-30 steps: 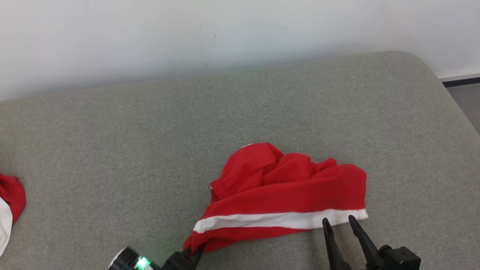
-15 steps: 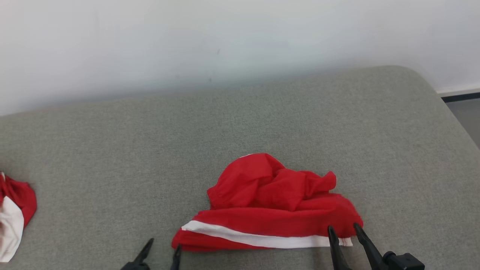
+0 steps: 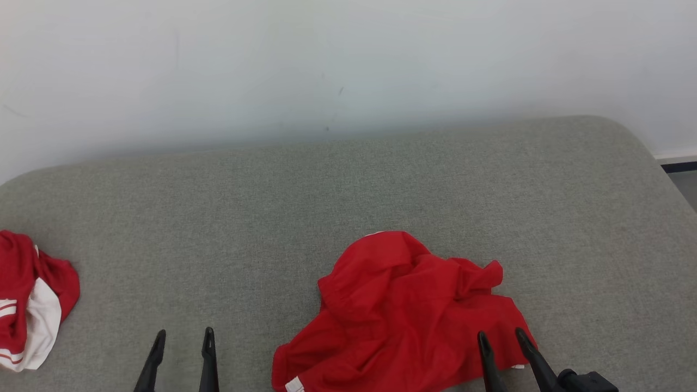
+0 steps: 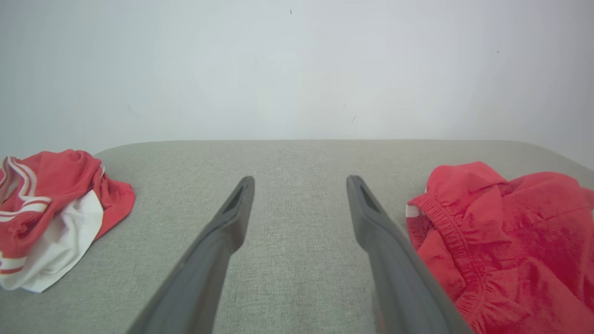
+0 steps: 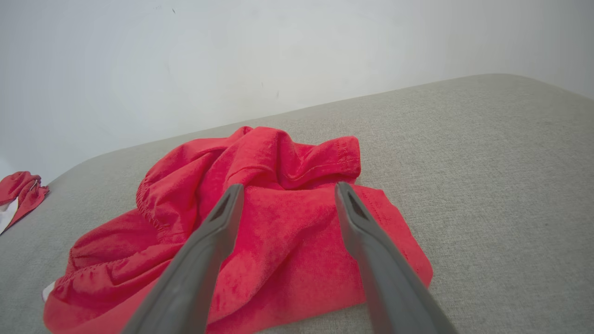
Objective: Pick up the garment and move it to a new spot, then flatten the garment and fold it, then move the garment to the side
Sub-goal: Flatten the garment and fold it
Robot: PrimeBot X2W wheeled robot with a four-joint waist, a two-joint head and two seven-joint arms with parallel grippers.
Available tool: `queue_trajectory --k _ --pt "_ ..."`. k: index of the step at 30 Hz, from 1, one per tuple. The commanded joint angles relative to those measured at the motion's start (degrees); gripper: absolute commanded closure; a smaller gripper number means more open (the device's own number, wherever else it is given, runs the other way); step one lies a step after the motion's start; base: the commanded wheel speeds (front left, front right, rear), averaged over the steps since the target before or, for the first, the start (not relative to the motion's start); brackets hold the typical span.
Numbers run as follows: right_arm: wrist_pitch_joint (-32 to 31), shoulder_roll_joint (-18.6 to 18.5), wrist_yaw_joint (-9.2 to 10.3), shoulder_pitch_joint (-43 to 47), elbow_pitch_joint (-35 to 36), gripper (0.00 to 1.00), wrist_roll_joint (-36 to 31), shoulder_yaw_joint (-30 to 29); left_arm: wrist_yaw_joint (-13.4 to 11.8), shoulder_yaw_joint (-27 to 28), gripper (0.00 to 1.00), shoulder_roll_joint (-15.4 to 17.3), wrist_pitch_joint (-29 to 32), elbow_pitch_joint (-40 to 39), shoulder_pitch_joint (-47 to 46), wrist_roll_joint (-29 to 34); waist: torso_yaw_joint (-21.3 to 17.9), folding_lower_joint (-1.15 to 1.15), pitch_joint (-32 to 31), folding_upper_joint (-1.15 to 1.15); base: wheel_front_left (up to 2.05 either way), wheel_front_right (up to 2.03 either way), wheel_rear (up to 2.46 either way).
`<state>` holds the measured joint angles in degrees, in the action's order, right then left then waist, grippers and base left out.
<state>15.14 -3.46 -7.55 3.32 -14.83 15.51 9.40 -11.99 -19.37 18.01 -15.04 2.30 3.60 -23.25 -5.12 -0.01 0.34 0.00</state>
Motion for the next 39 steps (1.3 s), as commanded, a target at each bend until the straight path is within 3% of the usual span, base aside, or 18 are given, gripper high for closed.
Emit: queue_trajectory --k 1,5,6,11,18,30,34,39 --pt "0.0 -0.1 0.13 0.5 0.0 0.0 -0.3 -0.1 0.7 2.2 0.0 -1.4 -0.2 -2.0 1.5 1.4 0.1 0.01 -0.1 0.0 0.0 0.0 0.0" --pt "0.0 -0.1 0.13 0.7 0.1 0.0 -0.3 -0.4 4.2 9.1 0.0 -6.4 -0.2 -6.9 4.7 3.5 0.2 0.01 -0.6 0.0 0.0 0.0 0.0" --pt "0.0 -0.1 0.13 0.7 0.1 0.0 -0.3 -0.4 4.2 9.1 0.0 -6.4 -0.2 -6.9 4.7 3.5 0.2 0.01 -0.6 0.0 0.0 0.0 0.0" --pt "0.0 -0.1 0.13 1.6 0.4 0.0 -0.3 -1.4 9.8 16.5 0.0 -12.1 -0.2 -10.8 7.5 6.4 0.6 0.01 -1.3 0.0 0.0 0.0 0.0" --pt "-0.8 -0.1 0.13 3.2 0.4 0.0 -0.4 -3.6 15.3 22.2 0.0 -15.0 -0.2 -9.8 10.5 7.4 1.1 0.01 -2.4 0.0 0.0 0.0 0.0" --pt "-7.1 -0.1 0.13 1.3 0.8 0.0 -1.3 -3.7 16.3 22.7 0.0 -15.2 -0.2 -7.7 9.6 6.2 1.9 0.01 -2.7 0.0 0.0 0.0 0.0" --pt "-13.6 0.0 0.13 -0.3 0.8 0.0 -1.7 -4.1 16.5 22.4 0.0 -15.2 -0.2 -6.5 9.6 6.9 2.3 0.01 -2.5 0.0 0.0 0.0 0.0" --pt "-26.6 0.3 0.13 -3.1 1.2 0.0 -2.0 -3.6 17.2 21.4 0.0 -15.2 -0.2 -4.0 9.4 8.7 3.2 0.01 -2.0 0.0 0.0 0.0 0.0"
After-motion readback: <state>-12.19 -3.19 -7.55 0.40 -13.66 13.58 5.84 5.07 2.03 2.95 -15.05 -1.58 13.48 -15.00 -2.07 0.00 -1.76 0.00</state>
